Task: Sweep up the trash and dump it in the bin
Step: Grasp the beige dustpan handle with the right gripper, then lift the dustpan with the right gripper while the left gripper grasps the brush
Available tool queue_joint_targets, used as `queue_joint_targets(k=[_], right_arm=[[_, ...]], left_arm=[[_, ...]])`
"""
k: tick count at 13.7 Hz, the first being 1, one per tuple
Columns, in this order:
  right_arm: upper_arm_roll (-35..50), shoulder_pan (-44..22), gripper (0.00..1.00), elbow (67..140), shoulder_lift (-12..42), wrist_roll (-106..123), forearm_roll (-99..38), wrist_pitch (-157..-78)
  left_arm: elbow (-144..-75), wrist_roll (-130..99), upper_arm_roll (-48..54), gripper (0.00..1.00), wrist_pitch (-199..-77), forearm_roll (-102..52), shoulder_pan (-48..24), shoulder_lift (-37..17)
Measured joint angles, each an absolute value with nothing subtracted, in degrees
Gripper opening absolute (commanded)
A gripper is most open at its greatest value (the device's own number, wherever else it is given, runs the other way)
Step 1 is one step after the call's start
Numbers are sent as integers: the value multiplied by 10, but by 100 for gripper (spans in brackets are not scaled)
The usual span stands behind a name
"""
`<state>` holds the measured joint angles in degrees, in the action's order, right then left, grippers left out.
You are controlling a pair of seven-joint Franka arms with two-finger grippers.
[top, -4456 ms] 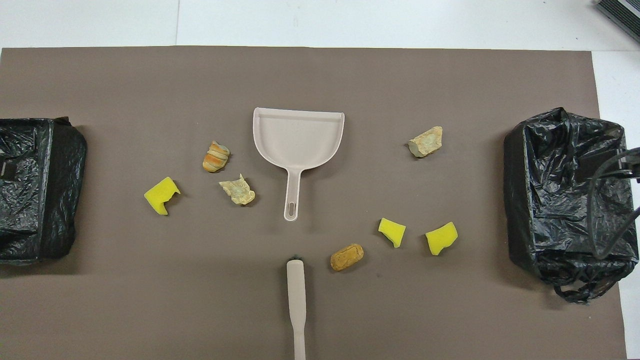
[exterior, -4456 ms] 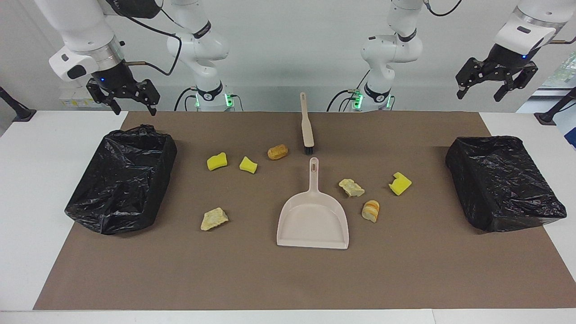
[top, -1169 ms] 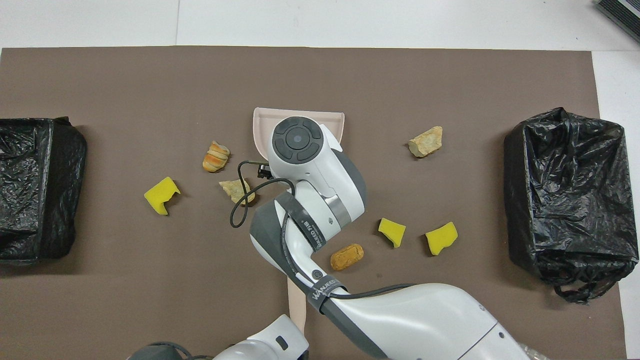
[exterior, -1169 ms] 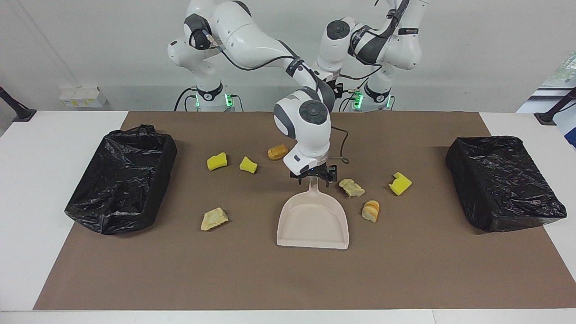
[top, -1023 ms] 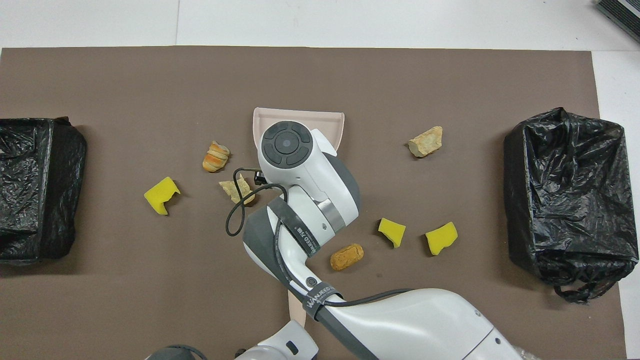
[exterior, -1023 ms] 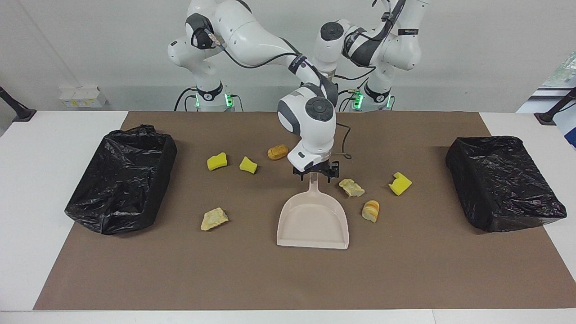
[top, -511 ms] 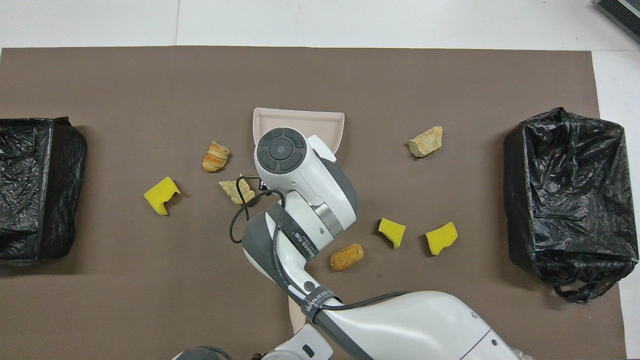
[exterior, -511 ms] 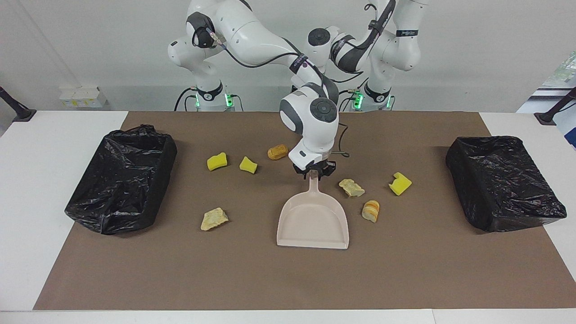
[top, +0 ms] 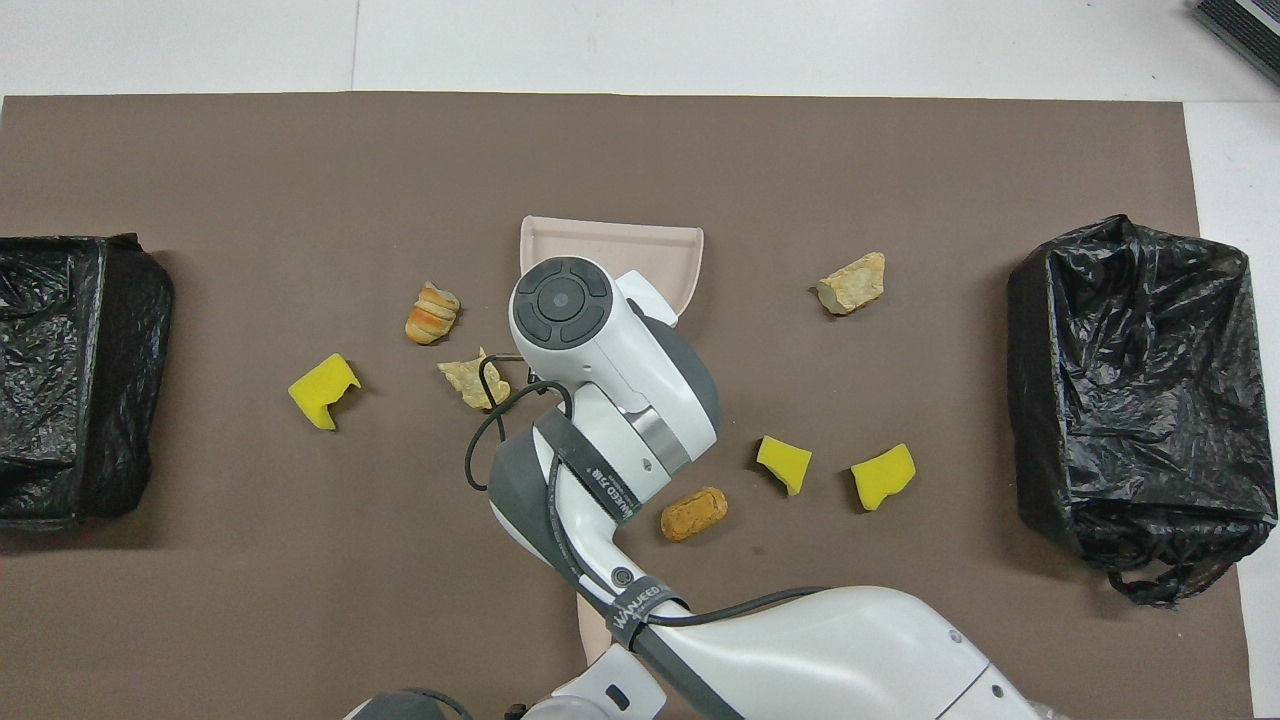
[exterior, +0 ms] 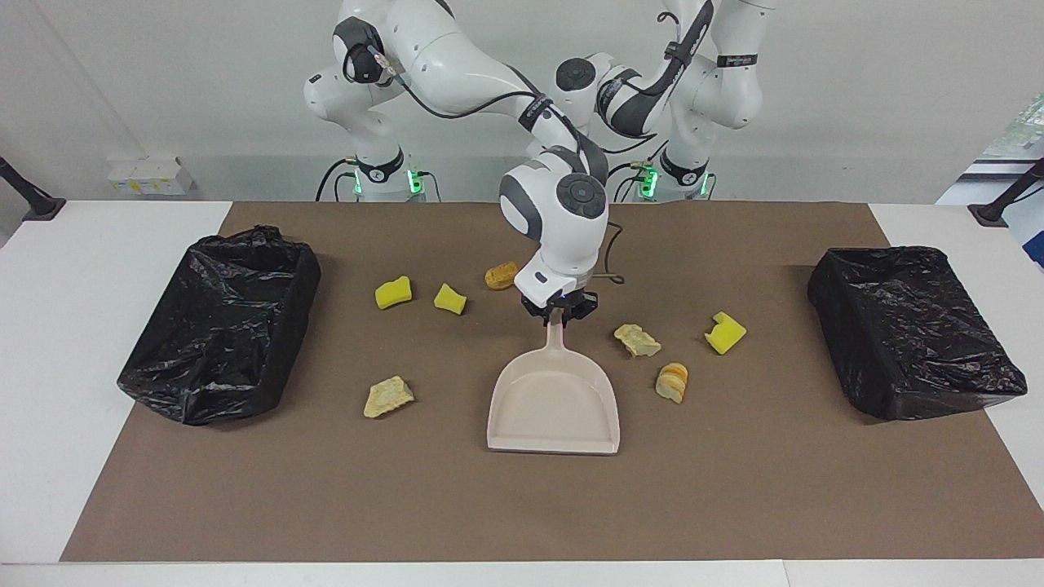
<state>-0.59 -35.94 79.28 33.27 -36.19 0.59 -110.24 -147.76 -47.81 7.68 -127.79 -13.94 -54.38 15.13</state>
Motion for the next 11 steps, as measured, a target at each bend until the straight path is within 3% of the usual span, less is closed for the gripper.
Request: queue_joint_targets(k=[2,3,8,11], right_arm=[[-7,-330,0,793,315,-262,6,-1100],[-7,-313,0,794,307,-205,6,-1094],[-8,-251,0,804,295,64,6,-1065],[-8,-239,0,824,287,182,14,-1046]], left_arm=[[-1478,-479,77,12,-1278,-139,-553,148],[-1478,-479,77,0,-1278,-139,-554,146],[-1468,-478,72,0,-1274,-139,-553,142],[-1429,-464,62,0,-1216,-102,-511,143]])
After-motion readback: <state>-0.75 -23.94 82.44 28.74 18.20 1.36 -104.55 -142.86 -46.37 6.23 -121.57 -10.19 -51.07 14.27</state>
